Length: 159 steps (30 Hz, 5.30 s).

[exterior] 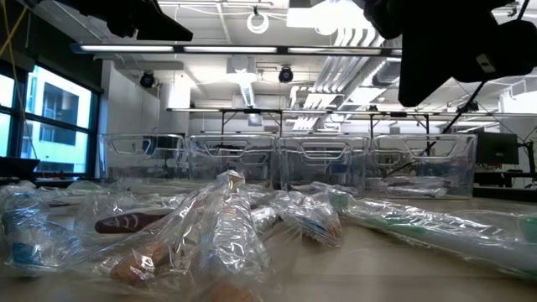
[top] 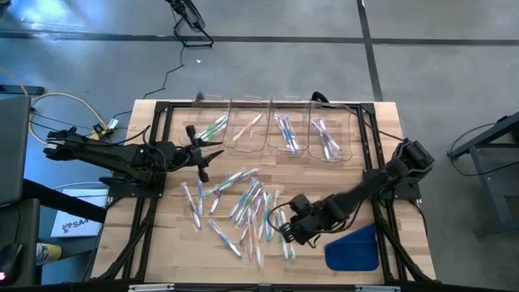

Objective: Pick & Place Toothbrushes
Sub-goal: Put the green toothbrush into the left transparent bin

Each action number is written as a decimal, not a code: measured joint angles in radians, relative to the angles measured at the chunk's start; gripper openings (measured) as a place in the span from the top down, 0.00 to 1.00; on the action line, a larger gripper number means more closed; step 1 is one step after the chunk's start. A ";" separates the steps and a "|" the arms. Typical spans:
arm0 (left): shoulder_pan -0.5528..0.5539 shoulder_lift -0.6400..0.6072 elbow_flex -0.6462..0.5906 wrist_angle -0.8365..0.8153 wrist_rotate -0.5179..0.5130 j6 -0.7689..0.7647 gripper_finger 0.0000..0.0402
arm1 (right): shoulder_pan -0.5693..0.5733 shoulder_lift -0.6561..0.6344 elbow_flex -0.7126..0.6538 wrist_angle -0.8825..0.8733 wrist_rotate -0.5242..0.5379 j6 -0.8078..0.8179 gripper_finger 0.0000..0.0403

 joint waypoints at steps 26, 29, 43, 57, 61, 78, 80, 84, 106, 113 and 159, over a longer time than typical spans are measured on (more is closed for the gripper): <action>0.000 0.000 0.000 -0.075 0.002 -0.030 0.73 | -0.016 0.108 0.037 0.010 -0.128 -0.049 0.69; 0.000 0.000 0.000 -0.075 0.002 -0.031 0.73 | -0.024 0.108 0.037 0.010 -0.128 -0.003 0.62; 0.000 0.000 0.000 -0.075 0.002 -0.046 0.73 | -0.047 0.108 0.037 0.026 -0.131 -0.039 0.69; 0.000 0.000 0.000 -0.078 0.002 -0.049 0.73 | -0.033 0.191 0.036 0.075 -0.142 -0.031 0.71; 0.000 0.000 0.000 -0.082 0.011 -0.049 0.73 | -0.033 0.215 0.036 0.090 -0.160 -0.030 0.71; 0.000 0.000 0.000 -0.083 0.019 -0.049 0.73 | -0.034 0.281 0.040 0.080 -0.216 -0.041 0.75; 0.000 0.000 0.000 -0.083 0.020 -0.049 0.73 | -0.034 0.282 0.040 0.059 -0.224 -0.042 0.80; 0.000 0.000 0.000 -0.083 0.020 -0.049 0.73 | -0.035 0.283 0.040 -0.005 -0.231 -0.031 0.91; 0.000 0.000 0.000 -0.079 0.020 -0.049 0.73 | -0.067 0.160 0.030 -0.156 -0.229 -0.191 1.00; 0.000 0.000 0.000 -0.059 0.020 -0.049 0.73 | -0.068 0.078 0.032 -0.226 -0.232 -0.225 1.00; 0.005 0.244 0.086 0.496 0.387 -0.348 0.73 | -0.270 -0.310 0.037 0.318 0.264 -1.210 0.99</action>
